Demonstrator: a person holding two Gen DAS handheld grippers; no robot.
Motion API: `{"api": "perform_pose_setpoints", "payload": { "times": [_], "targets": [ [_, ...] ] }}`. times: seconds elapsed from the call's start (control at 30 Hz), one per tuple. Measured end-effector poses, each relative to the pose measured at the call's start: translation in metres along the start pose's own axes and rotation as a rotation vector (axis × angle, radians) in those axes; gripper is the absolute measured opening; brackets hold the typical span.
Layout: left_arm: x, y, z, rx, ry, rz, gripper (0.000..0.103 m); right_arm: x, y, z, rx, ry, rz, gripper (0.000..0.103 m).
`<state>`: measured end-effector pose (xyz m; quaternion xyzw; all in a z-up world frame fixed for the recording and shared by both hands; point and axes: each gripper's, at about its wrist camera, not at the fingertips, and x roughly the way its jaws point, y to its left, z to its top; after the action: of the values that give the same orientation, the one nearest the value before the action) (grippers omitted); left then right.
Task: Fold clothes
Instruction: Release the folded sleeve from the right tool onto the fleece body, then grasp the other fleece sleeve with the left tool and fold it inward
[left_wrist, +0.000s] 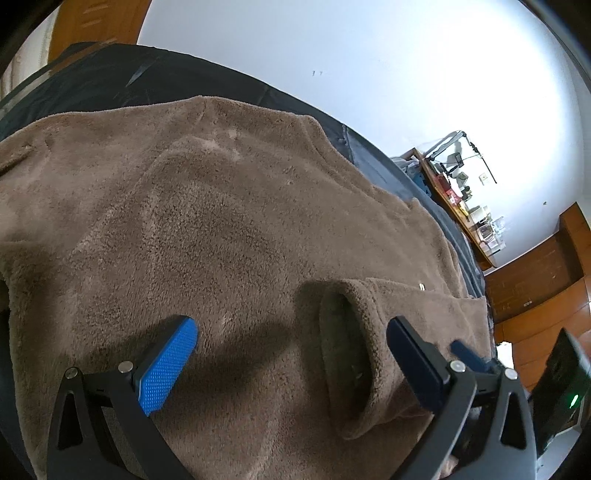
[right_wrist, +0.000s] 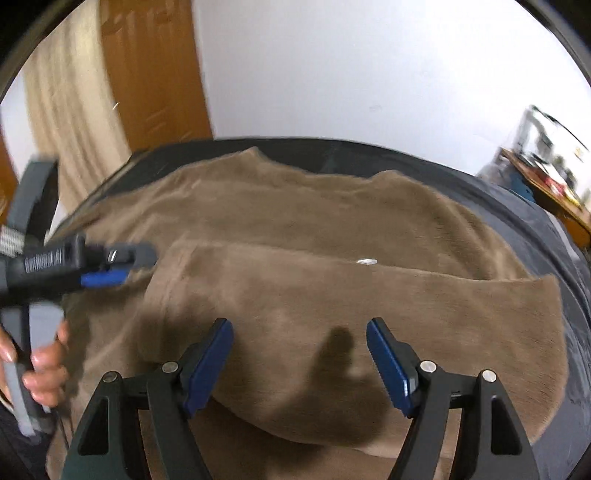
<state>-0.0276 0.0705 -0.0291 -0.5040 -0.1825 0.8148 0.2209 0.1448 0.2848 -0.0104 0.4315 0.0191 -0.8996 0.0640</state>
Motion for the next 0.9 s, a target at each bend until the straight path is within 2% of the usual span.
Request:
{"api": "perform_pose_setpoints", "payload": {
  "times": [0.2, 0.3, 0.47, 0.57, 0.63, 0.73, 0.8, 0.9],
  "targets": [
    [0.003, 0.001, 0.002, -0.016, -0.009, -0.084, 0.103, 0.023, 0.034, -0.022, -0.170, 0.044, 0.031, 0.077],
    [0.005, -0.003, 0.001, -0.007, 0.004, -0.122, 0.103, 0.021, 0.025, -0.023, -0.122, 0.012, 0.081, 0.079],
    [0.004, 0.003, 0.003, -0.019, -0.015, -0.127, 0.103, 0.011, -0.003, -0.021, 0.009, -0.050, 0.211, 0.080],
    [0.008, 0.007, 0.005, -0.033, -0.003, -0.179, 0.103, 0.001, -0.032, -0.022, 0.135, -0.115, 0.238, 0.080],
    [0.009, 0.007, 0.006, -0.029, 0.005, -0.222, 0.103, -0.010, -0.054, -0.021, 0.219, -0.177, 0.209, 0.080],
    [0.015, 0.005, 0.006, -0.019, 0.040, -0.291, 0.103, -0.034, -0.082, -0.023, 0.309, -0.286, 0.103, 0.080],
    [0.018, -0.001, 0.005, 0.003, 0.048, -0.275, 0.103, -0.048, -0.099, -0.026, 0.361, -0.351, 0.033, 0.080],
    [0.022, -0.010, 0.005, 0.019, 0.086, -0.283, 0.103, -0.057, -0.113, -0.025, 0.420, -0.395, 0.002, 0.080]
  ]
}}
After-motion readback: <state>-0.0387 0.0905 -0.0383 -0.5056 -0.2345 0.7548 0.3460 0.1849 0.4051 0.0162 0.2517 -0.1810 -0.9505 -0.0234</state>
